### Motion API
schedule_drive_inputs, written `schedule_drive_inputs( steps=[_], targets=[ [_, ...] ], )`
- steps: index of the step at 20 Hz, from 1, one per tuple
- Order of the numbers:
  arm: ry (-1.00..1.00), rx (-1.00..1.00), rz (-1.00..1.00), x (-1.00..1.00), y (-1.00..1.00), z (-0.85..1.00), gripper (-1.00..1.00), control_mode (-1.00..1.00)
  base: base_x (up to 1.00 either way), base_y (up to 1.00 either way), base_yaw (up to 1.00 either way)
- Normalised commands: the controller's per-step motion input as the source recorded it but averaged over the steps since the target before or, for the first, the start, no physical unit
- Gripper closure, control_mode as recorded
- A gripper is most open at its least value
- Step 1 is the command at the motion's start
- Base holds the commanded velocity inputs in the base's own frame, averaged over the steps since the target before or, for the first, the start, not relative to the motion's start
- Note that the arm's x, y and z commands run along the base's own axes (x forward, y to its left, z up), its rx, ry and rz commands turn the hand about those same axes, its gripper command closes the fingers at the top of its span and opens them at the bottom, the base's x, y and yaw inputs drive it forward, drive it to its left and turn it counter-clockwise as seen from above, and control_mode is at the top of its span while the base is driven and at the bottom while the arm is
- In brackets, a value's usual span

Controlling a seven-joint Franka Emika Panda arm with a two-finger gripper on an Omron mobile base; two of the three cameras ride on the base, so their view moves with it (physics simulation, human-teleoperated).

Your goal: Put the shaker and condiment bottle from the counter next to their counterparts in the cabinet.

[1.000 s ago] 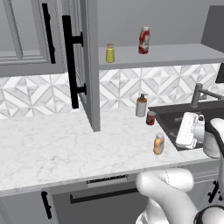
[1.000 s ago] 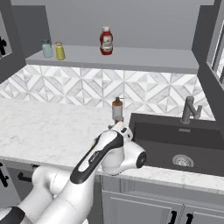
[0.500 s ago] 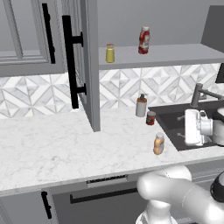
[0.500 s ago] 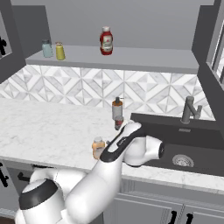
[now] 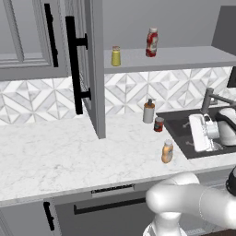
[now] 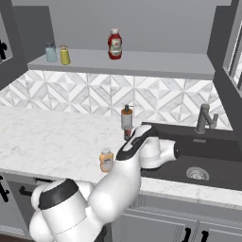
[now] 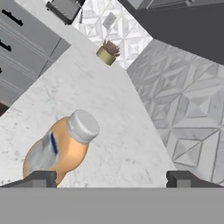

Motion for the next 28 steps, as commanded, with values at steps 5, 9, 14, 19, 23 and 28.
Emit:
schedule_drive_inputs(
  steps=[5,9,14,19,23,28],
  targets=[
    [0.03,-0.04,0.06,0.06,0.03,0.00,-1.00,-1.00,0.00,0.00,0.00],
    [0.13,0.00,0.11,-0.03,0.00,0.00,-1.00,-1.00,0.00,0.00,0.00],
    [0.12,0.00,0.13,0.01,0.00,0.00,-1.00,-1.00,0.00,0.00,0.00],
    [0.08,0.00,0.10,0.02,0.00,0.00,-1.00,-1.00,0.00,0.00,0.00],
    [0.18,0.00,0.05,0.01,0.00,0.00,-1.00,-1.00,0.00,0.00,0.00],
    [0.26,0.00,0.00,0.05,0.03,0.00,-1.00,-1.00,0.00,0.00,0.00]
  ],
)
